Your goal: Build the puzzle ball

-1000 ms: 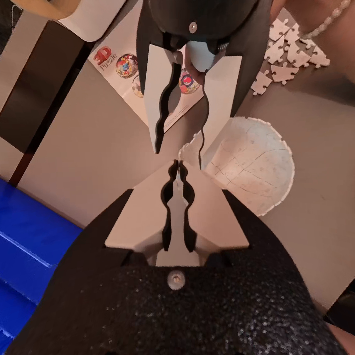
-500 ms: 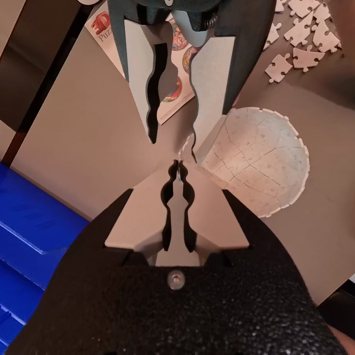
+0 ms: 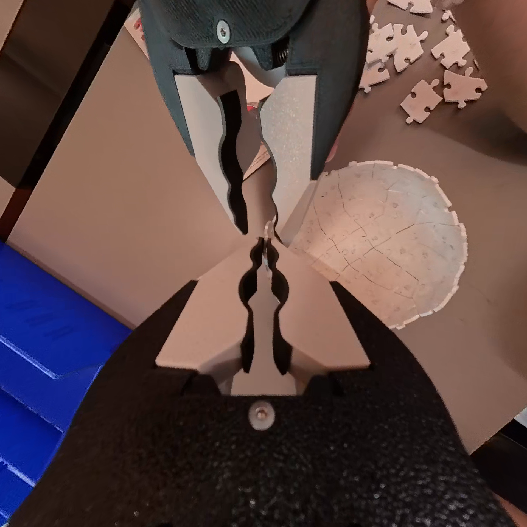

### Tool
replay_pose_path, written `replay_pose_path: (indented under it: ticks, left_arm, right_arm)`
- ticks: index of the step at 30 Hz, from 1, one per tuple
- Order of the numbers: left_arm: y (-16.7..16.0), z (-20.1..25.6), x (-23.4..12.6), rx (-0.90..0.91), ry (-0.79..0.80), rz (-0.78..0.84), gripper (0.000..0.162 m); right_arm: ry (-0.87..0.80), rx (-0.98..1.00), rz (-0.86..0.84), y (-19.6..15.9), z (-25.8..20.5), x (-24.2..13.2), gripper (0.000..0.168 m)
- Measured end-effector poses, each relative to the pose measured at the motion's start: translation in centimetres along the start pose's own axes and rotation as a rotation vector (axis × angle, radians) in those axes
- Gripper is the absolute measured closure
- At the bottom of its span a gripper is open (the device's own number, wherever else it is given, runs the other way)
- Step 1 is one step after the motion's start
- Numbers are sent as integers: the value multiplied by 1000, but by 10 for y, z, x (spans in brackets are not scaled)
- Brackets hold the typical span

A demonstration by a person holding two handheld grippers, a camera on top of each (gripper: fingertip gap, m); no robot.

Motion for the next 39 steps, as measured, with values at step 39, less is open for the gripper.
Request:
replay_pose_path:
  ticks: [39]
  left_arm:
    - [-16, -4, -6, -64, 35, -31, 138]
  right_arm:
    - [-45, -74, 14, -4, -5, 10, 165]
Point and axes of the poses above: each gripper's, where its closed fingertips meet, x out along the fingers, y out of its top, z = x × y across the jaws, the point moved 8 cm from there along -x, back along the fingers, and after that the axes turned 14 degrees about z, right-handed, at the moved point
